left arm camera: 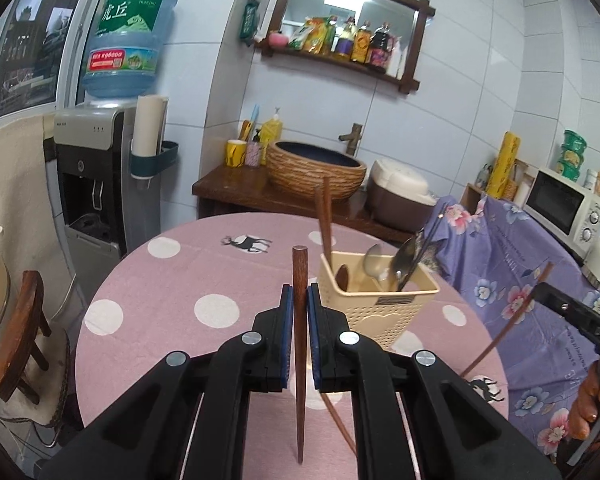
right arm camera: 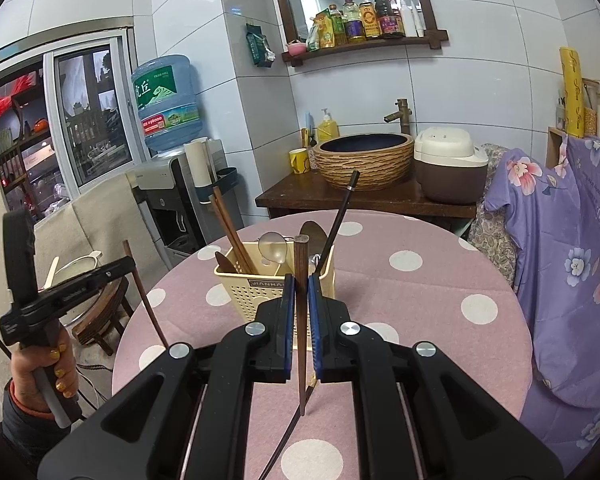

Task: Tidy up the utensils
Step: 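Lower the wooden chopsticks into the caddy and open both grippers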

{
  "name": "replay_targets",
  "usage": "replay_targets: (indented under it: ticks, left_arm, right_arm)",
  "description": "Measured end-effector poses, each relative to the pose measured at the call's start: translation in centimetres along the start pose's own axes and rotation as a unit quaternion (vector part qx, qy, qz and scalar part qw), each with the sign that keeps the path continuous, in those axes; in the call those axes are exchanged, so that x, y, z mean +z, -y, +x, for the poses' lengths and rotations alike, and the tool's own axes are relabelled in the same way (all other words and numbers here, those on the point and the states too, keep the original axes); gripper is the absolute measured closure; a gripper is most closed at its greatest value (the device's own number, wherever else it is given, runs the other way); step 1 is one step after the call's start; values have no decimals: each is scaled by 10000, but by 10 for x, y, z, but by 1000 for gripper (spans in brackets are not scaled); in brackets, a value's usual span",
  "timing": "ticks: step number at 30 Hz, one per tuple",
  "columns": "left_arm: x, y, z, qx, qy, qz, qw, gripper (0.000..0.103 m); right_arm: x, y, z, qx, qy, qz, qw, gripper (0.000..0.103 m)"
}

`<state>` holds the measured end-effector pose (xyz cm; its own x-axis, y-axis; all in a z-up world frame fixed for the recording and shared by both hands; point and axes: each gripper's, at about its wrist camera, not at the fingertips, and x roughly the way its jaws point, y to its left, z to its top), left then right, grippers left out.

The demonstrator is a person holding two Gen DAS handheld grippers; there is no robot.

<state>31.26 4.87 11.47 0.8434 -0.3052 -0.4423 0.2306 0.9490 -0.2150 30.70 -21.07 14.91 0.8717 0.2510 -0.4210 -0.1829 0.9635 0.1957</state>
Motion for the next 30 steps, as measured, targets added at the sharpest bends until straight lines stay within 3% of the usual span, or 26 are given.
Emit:
replay_targets:
  ticks: [15, 24, 27, 30]
  left_arm:
    - [36, 25, -19, -458, 290, 21, 9985, 95]
    - [102, 56, -36, -662, 919, 14, 9936, 95]
    - [126, 65, -33, -434, 1253, 48, 9912, 95]
    - [137, 71, -20, -253, 1398, 25, 9899, 95]
  right_arm:
    - [27, -5, -6, 211, 13, -73, 9997, 95]
    - [104, -30, -23, 257, 700, -331, 9967, 95]
    - [131, -38, -24, 62, 1058, -450, 9933, 95]
    - [145, -39, -13, 11, 1125, -379, 9929, 95]
